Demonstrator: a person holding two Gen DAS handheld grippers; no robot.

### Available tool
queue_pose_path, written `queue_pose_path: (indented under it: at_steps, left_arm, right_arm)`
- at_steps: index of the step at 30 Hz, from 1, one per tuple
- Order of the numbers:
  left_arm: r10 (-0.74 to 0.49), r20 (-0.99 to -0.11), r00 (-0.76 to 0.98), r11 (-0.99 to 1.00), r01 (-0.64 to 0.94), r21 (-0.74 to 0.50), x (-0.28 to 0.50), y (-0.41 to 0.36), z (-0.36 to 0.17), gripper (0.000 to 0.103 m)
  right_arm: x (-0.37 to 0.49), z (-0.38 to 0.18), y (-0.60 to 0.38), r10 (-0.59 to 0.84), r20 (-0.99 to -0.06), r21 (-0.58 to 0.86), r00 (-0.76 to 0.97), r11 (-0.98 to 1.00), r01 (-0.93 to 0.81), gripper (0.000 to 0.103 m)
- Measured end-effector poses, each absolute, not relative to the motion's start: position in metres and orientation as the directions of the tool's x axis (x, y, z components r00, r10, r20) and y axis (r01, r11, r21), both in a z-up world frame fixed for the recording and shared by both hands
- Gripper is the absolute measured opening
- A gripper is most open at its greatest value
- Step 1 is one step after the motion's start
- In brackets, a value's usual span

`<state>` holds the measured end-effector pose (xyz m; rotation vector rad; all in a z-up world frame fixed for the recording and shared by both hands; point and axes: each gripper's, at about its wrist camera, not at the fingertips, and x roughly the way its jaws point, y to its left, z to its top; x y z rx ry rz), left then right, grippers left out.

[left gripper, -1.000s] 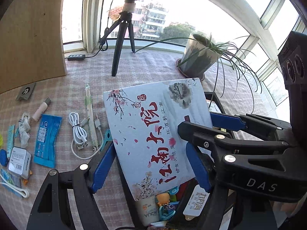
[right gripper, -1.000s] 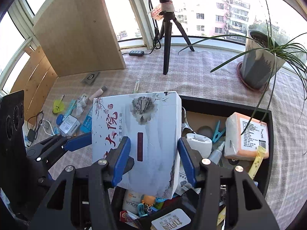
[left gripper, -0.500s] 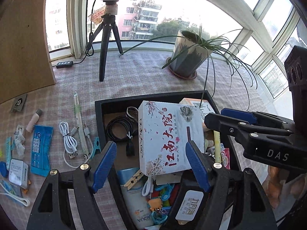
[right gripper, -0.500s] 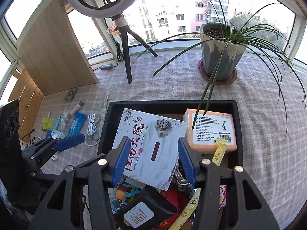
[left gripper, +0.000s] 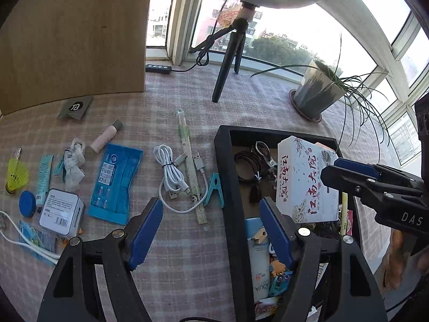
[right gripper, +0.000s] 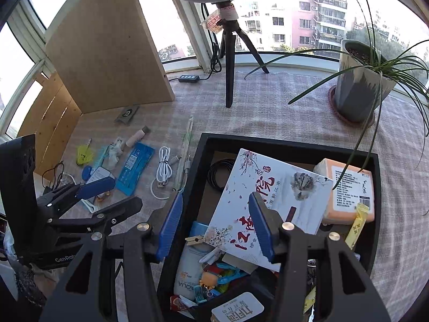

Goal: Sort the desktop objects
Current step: 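Lift the flower-print box into the black tray and open both grippers, then grasp the white massage roller by its handle with the right gripper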

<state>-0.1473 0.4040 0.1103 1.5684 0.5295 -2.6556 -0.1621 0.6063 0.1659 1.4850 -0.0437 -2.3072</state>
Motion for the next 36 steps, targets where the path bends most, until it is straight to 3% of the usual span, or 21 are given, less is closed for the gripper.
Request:
queue_pose_path:
  at_steps: [19, 36]
  left_arm:
    - [-0.07, -0.893, -0.444, -0.675, 0.68, -0.286, -0.002, 0.181, 0.051, 0.071]
    - [-0.075, -0.901, -0.428, -0.471, 0.811, -0.346, 0.047, 0.1, -0.004, 0.071]
  right_arm:
    - [-0.14, 0.139, 0.451, -0.439, -0.881, 0.273, -0.176, -0.775, 0.571, 0.051]
    - [-0.088, 0.071, 0.267, -0.399, -0.916, 0.271, 0.046, -0.529, 0.804, 0.046]
